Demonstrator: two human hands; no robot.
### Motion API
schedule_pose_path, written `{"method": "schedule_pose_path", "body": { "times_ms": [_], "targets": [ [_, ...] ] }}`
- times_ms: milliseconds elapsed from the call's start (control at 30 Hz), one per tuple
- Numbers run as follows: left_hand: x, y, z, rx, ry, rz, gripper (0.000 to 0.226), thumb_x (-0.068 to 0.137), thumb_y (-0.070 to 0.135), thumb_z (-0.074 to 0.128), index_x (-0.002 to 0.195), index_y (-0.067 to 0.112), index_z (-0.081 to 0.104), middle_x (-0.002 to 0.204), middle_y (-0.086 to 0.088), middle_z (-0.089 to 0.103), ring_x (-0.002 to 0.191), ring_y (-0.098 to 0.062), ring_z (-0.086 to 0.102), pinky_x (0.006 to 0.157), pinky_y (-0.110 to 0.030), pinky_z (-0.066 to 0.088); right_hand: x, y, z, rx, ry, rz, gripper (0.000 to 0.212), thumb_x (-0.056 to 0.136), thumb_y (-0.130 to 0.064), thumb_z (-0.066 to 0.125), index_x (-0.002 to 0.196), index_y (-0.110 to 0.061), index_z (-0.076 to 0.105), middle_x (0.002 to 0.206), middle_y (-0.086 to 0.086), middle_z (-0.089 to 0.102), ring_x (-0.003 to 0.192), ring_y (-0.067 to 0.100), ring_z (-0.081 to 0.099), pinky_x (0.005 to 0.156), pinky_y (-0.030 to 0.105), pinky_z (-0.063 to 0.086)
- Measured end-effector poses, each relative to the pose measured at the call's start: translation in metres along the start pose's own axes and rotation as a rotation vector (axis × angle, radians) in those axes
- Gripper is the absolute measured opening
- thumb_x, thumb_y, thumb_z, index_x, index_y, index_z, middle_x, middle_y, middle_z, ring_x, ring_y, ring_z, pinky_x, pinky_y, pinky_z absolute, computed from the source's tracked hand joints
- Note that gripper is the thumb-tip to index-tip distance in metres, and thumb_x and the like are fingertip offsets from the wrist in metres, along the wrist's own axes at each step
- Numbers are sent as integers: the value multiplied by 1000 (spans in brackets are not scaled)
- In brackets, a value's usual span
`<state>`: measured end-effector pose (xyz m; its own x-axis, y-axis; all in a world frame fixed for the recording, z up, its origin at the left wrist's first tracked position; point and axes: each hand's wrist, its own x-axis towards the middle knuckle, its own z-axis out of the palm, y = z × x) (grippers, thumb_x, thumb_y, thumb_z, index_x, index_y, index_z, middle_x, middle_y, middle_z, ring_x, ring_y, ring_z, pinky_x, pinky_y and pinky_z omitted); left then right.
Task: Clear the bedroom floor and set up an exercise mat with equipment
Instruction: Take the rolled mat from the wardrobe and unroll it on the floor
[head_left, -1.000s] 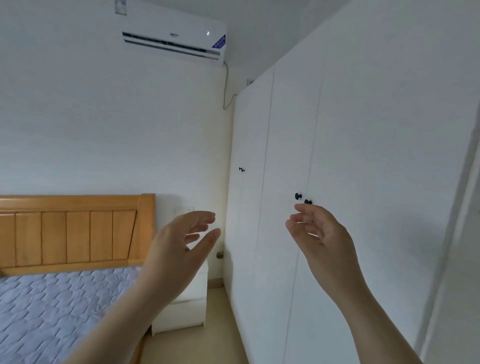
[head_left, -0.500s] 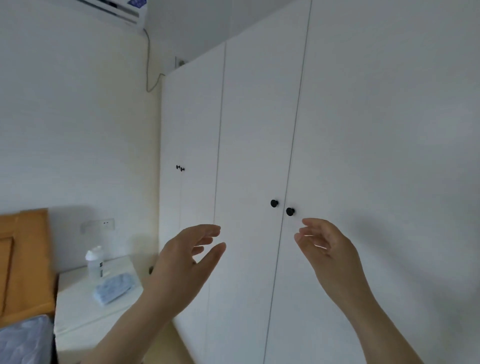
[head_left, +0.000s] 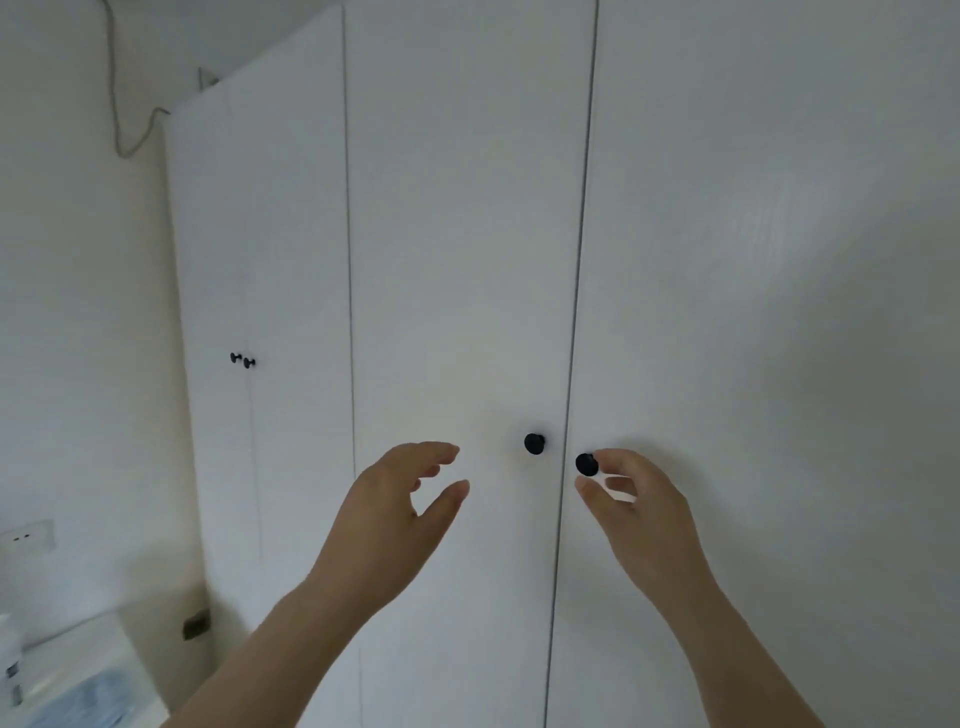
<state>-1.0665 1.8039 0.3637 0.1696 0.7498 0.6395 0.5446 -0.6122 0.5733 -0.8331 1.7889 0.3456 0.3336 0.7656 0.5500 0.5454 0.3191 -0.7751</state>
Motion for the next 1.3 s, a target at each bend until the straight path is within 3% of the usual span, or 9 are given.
{"method": "schedule_pose_path", "body": {
  "times_ms": [200,400,533,700,933,1033,1133,1200,1300],
  "targets": [
    [58,-38,30,14,-81,150,40,89,37,61,127,35,52,124,24,49,102,8,49,89,-10,36,23,9,30,-102,93,13,23,86,-23,69,106,-27,58,105,-10,59,102,9,58,85,26,48],
    [124,-73,52,64,-149,488,61,93,42,51,148,29,28,157,10,18,145,-11,14,116,-24,15,34,3,59,-259,190,62,27,87,-23,68,112,-22,58,102,-10,58,93,6,57,76,16,44],
    [158,-90,58,226,-349,544,74,96,44,43,148,36,-9,156,12,-25,143,-17,-25,120,-45,2,34,-2,79,-347,316,128,32,86,-21,69,117,-16,61,103,-6,58,93,8,56,73,12,42],
    [173,-107,63,248,-435,582,81,96,44,43,148,31,-17,150,13,-38,140,-25,-33,119,-50,5,31,-12,91,-356,440,206,25,85,-21,70,110,-16,65,101,-4,65,92,10,60,78,15,40],
    [177,-106,59,201,-461,614,76,95,51,38,151,26,-6,155,4,-29,142,-31,-26,118,-50,10,3,-39,105,-347,553,226,12,84,-14,70,91,-21,63,89,-3,66,85,12,61,69,11,43],
    [171,-92,47,-153,-492,534,65,95,48,42,151,26,17,160,4,6,148,-21,4,119,-39,15,-13,-50,105,-352,588,224,14,83,-13,72,88,-20,61,81,-2,64,75,11,60,67,12,46],
    [163,-61,27,-607,-517,440,48,94,40,52,139,29,42,136,12,51,123,-5,49,105,-25,41,-26,-63,102,-375,611,275,23,81,-23,75,89,-21,54,74,-1,62,68,12,60,64,21,48],
    [157,-36,14,-766,-531,429,40,92,34,56,132,28,51,122,13,61,107,-4,59,92,-14,48,-33,-70,101,-403,621,314,33,77,-30,78,90,-23,49,71,0,61,64,13,60,62,25,50],
    [144,-1,1,-946,-589,444,34,92,29,59,125,24,58,109,10,67,96,-9,66,86,-25,55,-43,-83,98,-466,621,337,41,72,-36,82,88,-24,45,70,1,61,62,15,59,59,26,50]
  ]
}}
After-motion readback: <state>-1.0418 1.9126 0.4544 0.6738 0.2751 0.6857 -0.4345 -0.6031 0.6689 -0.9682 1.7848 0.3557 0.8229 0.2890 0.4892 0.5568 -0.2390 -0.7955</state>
